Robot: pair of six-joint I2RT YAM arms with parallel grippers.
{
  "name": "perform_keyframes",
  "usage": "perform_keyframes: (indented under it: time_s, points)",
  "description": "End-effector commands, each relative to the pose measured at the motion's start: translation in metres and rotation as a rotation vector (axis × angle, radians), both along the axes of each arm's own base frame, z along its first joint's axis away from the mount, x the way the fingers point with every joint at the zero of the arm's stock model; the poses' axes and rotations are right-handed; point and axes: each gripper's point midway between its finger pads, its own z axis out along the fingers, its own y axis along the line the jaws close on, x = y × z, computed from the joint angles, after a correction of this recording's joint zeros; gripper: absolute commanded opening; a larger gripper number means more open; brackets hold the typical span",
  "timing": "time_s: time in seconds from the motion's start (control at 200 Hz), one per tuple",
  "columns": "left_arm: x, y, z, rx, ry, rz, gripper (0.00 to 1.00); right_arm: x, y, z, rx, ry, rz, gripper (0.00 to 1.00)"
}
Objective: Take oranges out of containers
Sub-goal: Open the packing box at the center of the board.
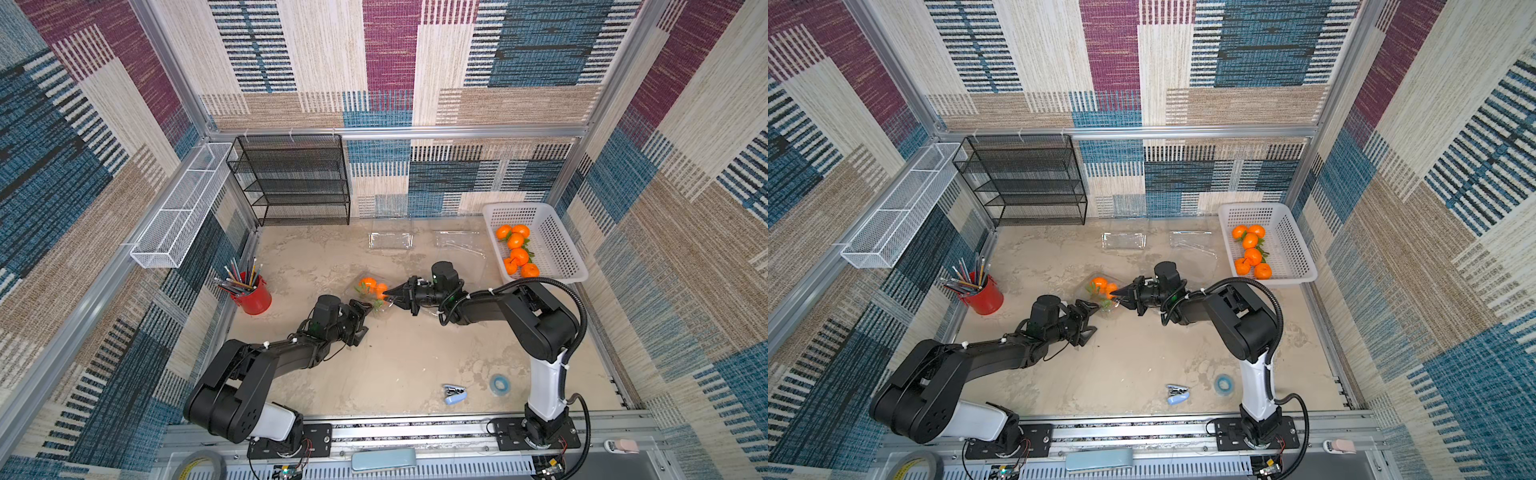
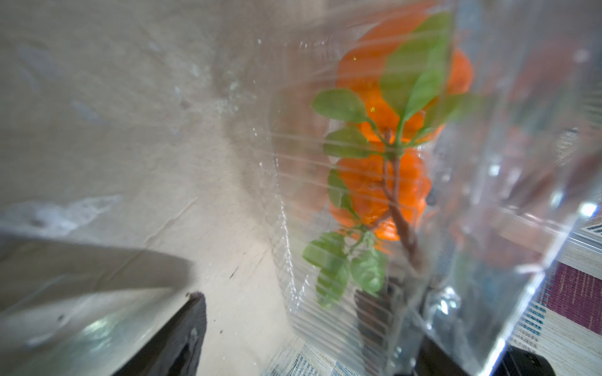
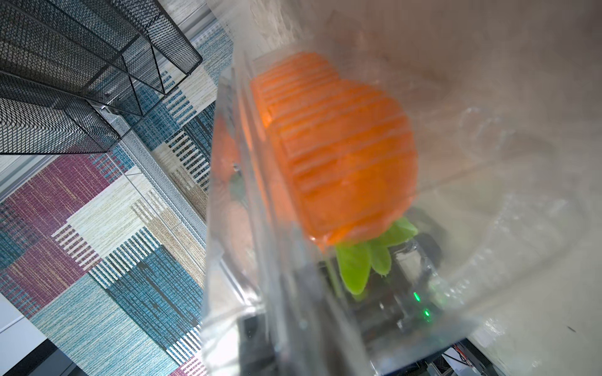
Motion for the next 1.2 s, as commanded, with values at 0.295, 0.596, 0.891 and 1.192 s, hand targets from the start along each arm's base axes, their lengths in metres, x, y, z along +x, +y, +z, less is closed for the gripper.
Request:
perform_keyframes:
  time_s: [0.295, 0.596, 0.891, 1.192]
  points:
    - [-0.015, 0.006, -0.017, 0.056, 0.058, -0.015, 0.81, -0.004, 0.006, 0.018, 0.029, -0.072, 0.025, 0.22]
    - [-0.018, 0.006, -0.022, 0.061, 0.069, -0.015, 0.81, -0.005, 0.01, 0.023, 0.042, -0.094, 0.034, 0.23]
    - [-0.015, 0.005, -0.024, 0.063, 0.072, -0.018, 0.81, -0.011, 0.011, 0.026, 0.081, -0.054, 0.019, 0.25]
    - [-0.016, 0.004, -0.027, 0.066, 0.08, -0.021, 0.81, -0.017, 0.014, 0.027, 0.102, -0.033, 0.018, 0.28]
